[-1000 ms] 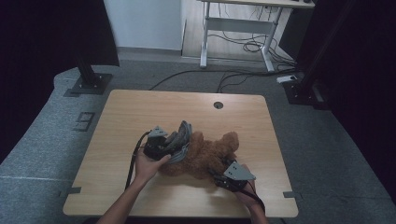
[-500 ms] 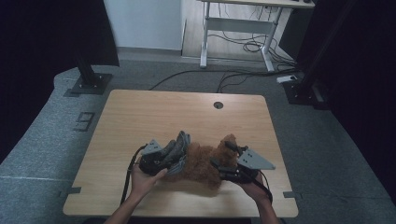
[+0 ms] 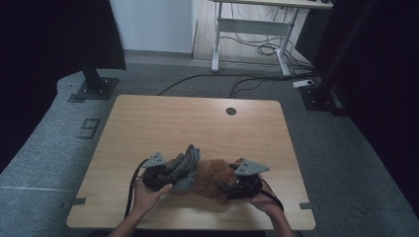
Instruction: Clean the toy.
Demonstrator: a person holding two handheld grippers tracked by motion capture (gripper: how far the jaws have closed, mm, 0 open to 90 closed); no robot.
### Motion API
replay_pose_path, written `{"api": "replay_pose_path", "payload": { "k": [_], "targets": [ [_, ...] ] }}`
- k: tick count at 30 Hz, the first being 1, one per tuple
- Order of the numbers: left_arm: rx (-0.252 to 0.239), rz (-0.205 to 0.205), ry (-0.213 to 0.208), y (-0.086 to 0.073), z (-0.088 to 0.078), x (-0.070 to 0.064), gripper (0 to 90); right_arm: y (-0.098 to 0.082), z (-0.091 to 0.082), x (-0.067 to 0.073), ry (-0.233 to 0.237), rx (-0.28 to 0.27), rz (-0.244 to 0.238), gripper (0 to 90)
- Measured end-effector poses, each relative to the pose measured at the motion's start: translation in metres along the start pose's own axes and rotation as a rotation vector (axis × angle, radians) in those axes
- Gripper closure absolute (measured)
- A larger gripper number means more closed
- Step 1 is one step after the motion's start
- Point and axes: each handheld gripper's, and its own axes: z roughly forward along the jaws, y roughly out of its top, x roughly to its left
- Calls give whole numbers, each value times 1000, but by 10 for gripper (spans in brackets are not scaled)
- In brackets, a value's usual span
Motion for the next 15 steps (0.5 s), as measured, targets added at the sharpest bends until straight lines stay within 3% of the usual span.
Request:
{"api": "replay_pose_path", "payload": {
  "k": [4, 7, 15],
  "targets": [
    [-4, 12, -12, -5, -2, -5, 760, -22, 4, 12, -5, 14, -1, 171],
    [-11, 16, -11, -7, -1, -5, 760, -35, 8, 19, -53, -9, -8, 217],
    [10, 13, 47, 14, 15, 7, 754, -38, 21, 16, -160, -67, -22, 305]
  ]
}}
